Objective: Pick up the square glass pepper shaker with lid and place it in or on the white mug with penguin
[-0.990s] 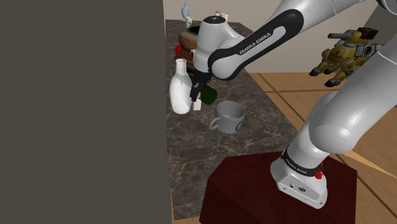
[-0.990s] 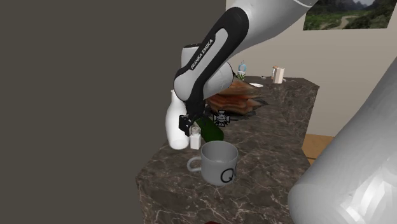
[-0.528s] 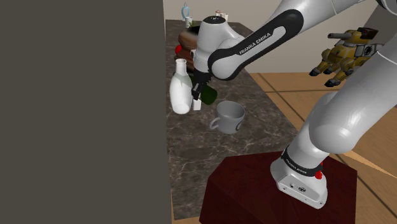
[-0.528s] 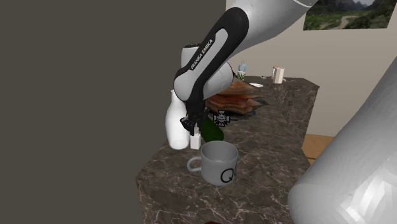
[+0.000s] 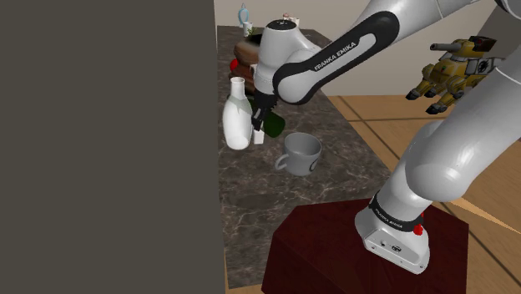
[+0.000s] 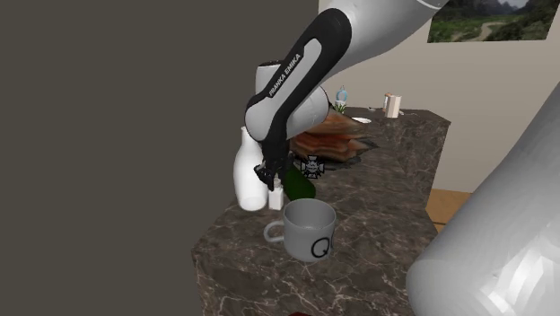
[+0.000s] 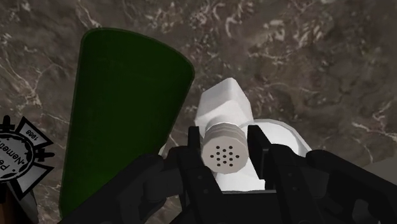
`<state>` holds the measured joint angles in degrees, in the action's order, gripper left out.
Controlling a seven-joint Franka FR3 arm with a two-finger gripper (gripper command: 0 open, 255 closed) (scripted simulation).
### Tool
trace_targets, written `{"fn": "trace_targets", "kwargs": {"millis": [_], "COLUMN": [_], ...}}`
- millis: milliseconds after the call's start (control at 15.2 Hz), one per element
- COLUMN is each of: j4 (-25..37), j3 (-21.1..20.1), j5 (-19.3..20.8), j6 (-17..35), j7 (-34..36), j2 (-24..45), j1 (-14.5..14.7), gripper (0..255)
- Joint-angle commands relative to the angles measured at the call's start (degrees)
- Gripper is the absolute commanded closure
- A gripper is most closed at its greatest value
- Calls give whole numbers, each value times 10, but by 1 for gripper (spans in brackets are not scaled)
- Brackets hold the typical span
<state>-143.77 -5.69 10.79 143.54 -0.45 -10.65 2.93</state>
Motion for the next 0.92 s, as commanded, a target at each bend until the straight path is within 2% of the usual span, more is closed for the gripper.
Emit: {"fn": "trace_targets", "kwargs": {"millis": [0,858], "j4": [5,59], "j3": [1,5], "j5": [-4,-28], "j6": [-13,-120], "j7": [-4,-30], "j2": [-8,-62], "j1": [1,9], "gripper": [255,255]}}
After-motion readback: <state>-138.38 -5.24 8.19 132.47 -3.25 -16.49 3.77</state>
